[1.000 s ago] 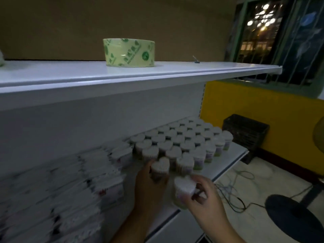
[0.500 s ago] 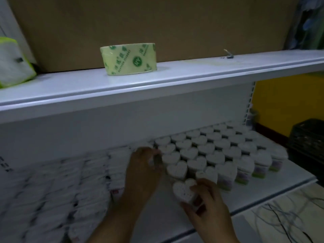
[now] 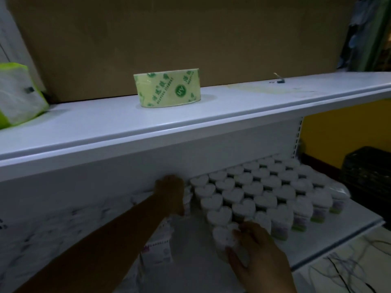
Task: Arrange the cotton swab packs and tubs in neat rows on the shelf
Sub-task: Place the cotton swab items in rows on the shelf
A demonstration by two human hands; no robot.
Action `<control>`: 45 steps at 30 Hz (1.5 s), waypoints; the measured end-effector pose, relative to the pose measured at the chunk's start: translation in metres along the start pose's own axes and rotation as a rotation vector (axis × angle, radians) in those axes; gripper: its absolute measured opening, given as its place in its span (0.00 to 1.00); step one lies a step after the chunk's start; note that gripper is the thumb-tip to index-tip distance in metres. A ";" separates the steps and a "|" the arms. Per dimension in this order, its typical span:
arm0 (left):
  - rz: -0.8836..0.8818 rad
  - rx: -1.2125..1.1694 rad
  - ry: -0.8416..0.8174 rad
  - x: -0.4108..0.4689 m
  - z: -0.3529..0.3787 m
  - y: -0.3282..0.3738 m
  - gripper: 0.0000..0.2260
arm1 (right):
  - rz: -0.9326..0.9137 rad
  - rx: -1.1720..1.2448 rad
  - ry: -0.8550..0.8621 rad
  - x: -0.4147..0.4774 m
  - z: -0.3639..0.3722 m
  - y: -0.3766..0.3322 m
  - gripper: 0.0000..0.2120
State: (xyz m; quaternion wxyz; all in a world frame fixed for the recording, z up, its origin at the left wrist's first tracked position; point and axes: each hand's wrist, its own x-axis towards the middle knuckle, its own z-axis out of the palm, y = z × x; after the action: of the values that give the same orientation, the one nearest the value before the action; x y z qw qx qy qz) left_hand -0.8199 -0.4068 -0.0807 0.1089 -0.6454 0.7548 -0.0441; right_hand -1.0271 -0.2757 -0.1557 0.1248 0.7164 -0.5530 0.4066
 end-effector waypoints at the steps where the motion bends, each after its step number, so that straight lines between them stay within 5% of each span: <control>1: 0.008 0.037 0.007 0.001 0.002 0.000 0.39 | -0.020 -0.013 0.006 0.000 0.000 0.002 0.19; 9: 0.127 -0.014 0.078 0.010 0.005 -0.008 0.31 | -0.165 0.027 0.040 -0.003 -0.002 0.002 0.09; 15: 0.232 -0.174 0.208 0.004 -0.012 -0.027 0.33 | -0.097 0.062 0.041 -0.001 -0.012 -0.011 0.20; 23: 0.286 -0.398 0.391 -0.040 -0.057 -0.040 0.36 | -0.042 0.259 0.063 0.025 -0.022 -0.042 0.17; 26: 0.299 -0.567 0.292 -0.079 -0.072 -0.039 0.32 | 0.110 0.566 -0.108 0.048 -0.035 -0.060 0.17; 28: 0.292 -0.579 0.142 -0.105 -0.073 -0.035 0.32 | 0.258 0.798 -0.360 0.059 -0.039 -0.064 0.27; 33: 0.311 -0.556 -0.042 -0.140 -0.032 -0.017 0.27 | 0.169 0.689 -0.948 0.056 -0.027 -0.071 0.44; 35: 0.293 -0.586 -0.069 -0.145 -0.014 -0.012 0.24 | 0.158 0.626 -1.021 0.043 -0.012 -0.076 0.47; 38: 0.266 -0.572 -0.074 -0.155 -0.001 -0.012 0.31 | 0.123 0.568 -0.901 0.029 0.007 -0.082 0.45; 42: 0.195 -0.744 0.230 -0.193 0.005 -0.012 0.31 | 0.240 0.881 -0.889 0.020 0.019 -0.083 0.37; 45: 0.084 -0.964 0.637 -0.228 0.030 -0.006 0.06 | 0.239 0.921 -0.861 0.012 0.028 -0.087 0.37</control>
State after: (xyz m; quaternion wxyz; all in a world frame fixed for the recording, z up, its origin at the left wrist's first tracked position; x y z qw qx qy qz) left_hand -0.7752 -0.1815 -0.0842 -0.4283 -0.5466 0.7100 0.1168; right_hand -0.9365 -0.2707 -0.1418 -0.4754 0.7291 -0.3983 0.2894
